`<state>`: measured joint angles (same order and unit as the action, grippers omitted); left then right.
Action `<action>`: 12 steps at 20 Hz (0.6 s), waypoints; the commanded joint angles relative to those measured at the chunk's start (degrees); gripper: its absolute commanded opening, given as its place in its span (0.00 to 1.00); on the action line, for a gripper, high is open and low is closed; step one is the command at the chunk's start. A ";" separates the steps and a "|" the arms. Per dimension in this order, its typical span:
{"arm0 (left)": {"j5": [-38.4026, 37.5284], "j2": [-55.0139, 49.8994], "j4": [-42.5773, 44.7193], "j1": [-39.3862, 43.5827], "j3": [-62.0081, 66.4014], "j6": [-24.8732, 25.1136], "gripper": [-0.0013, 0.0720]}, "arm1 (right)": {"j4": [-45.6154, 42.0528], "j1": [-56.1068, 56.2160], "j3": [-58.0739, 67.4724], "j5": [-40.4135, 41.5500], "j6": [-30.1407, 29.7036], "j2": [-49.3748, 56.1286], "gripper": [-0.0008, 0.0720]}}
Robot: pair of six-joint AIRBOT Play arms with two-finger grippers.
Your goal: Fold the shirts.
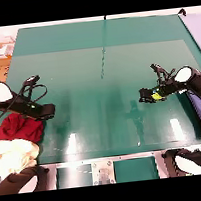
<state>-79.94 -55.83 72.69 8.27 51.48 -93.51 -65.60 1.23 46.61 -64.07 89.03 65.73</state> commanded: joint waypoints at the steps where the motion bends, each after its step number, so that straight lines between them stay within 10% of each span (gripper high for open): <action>1: -0.15 0.04 2.56 0.02 0.00 1.05 0.04 | 0.02 0.02 -0.04 0.00 0.02 -0.02 0.04; 4: -1.33 0.04 15.10 0.02 0.00 0.96 0.15 | 0.02 0.02 -0.04 0.00 0.02 -0.02 0.04; 6: 0.26 0.04 28.68 0.00 -0.74 -1.09 1.00 | 0.02 0.02 -0.04 0.00 0.02 -0.02 0.04; 12: 17.88 -1.14 38.66 -3.65 -17.86 -2.01 1.00 | 0.04 0.00 -0.04 0.00 0.02 0.00 0.04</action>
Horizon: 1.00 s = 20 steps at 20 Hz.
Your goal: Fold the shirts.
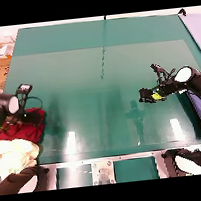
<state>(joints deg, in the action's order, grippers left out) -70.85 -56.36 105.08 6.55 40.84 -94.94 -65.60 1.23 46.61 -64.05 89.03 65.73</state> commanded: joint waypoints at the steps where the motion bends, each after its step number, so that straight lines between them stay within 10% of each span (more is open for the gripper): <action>1: 10.56 -1.31 6.43 -3.19 -9.31 -0.59 1.00 | 0.09 0.02 -0.04 -0.02 0.02 0.00 0.04; 3: 12.31 -2.49 7.26 -4.90 -10.86 -0.59 0.98 | 0.04 0.00 -0.04 0.00 0.02 0.00 0.04; 5: 12.59 -2.75 7.85 -5.42 -10.29 1.14 0.06 | 0.04 0.02 -0.04 -0.02 0.02 0.00 0.04; 13: -0.26 -2.29 -15.15 2.43 26.84 11.30 0.04 | 0.07 0.02 -0.04 0.00 0.04 0.00 0.04; 20: 10.99 -6.25 -24.98 23.10 38.27 11.41 0.04 | 0.22 0.02 -0.04 0.17 0.02 0.00 0.04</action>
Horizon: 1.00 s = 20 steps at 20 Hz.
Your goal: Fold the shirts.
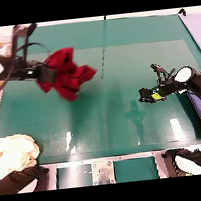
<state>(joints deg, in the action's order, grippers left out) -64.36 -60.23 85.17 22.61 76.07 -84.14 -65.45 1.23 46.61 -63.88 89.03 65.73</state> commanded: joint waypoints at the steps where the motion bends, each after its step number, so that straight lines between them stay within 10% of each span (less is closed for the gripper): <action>1: 5.79 -5.14 -6.54 8.98 3.04 0.61 0.04 | 0.07 0.02 -0.04 -0.02 0.02 0.00 0.04; 2: 7.13 -8.11 -8.50 10.51 3.02 0.61 0.05 | 0.07 0.02 -0.04 -0.02 0.02 0.00 0.04; 3: 8.55 -11.34 -10.62 11.72 3.04 0.63 0.34 | 0.09 0.02 -0.04 -0.02 0.04 0.00 0.04; 4: 9.92 -14.99 -12.96 12.68 3.04 0.37 0.91 | 0.11 0.11 -0.04 -0.02 0.04 0.00 0.04; 5: 10.03 -18.34 -15.67 12.87 3.06 0.11 1.00 | 0.11 0.11 -0.04 -0.07 0.07 0.00 0.04; 11: -7.21 -20.26 -11.54 1.92 6.27 0.17 1.00 | 4.42 0.96 -0.37 -2.58 1.05 0.00 0.70; 20: 0.98 -20.06 -16.09 -9.03 -4.52 -0.92 1.00 | 18.82 17.57 -6.49 15.58 -5.64 11.47 0.69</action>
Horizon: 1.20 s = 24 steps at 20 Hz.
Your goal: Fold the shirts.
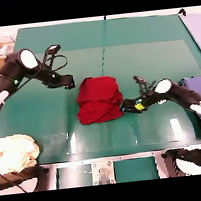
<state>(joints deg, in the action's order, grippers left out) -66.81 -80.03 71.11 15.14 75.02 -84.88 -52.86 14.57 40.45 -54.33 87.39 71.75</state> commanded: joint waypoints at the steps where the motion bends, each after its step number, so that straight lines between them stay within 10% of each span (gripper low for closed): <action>1: 3.61 -0.72 -2.14 -1.55 -3.93 -0.13 1.00 | 7.82 4.24 0.90 5.79 -6.14 8.31 0.69; 2: 3.43 -1.11 -2.23 -1.55 -3.96 -0.13 1.00 | 8.50 4.17 2.14 5.22 -7.96 10.23 0.61; 4: 3.93 -1.29 -2.36 -1.55 -3.96 -0.13 1.00 | 8.26 3.45 4.66 0.55 -12.72 11.28 0.04; 10: 9.92 -1.84 -6.47 -1.38 -4.00 -0.13 1.00 | -13.75 -15.30 14.78 -13.97 -6.40 4.74 0.04; 21: 20.57 -14.40 -27.85 14.10 -8.96 10.38 0.99 | -13.57 -22.84 14.88 -14.29 -8.52 5.03 0.04; 23: 22.77 -15.87 -27.63 14.40 -8.96 10.38 0.56 | -13.60 -22.86 14.88 -14.29 -8.52 5.03 0.04; 24: 23.17 -16.55 -27.34 14.38 -8.96 10.38 0.56 | -13.60 -22.86 14.88 -14.29 -8.55 5.03 0.04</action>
<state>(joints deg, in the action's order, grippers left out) -46.96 -94.48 44.69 27.99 66.19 -75.20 -66.24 -8.16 55.27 -68.58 78.91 76.82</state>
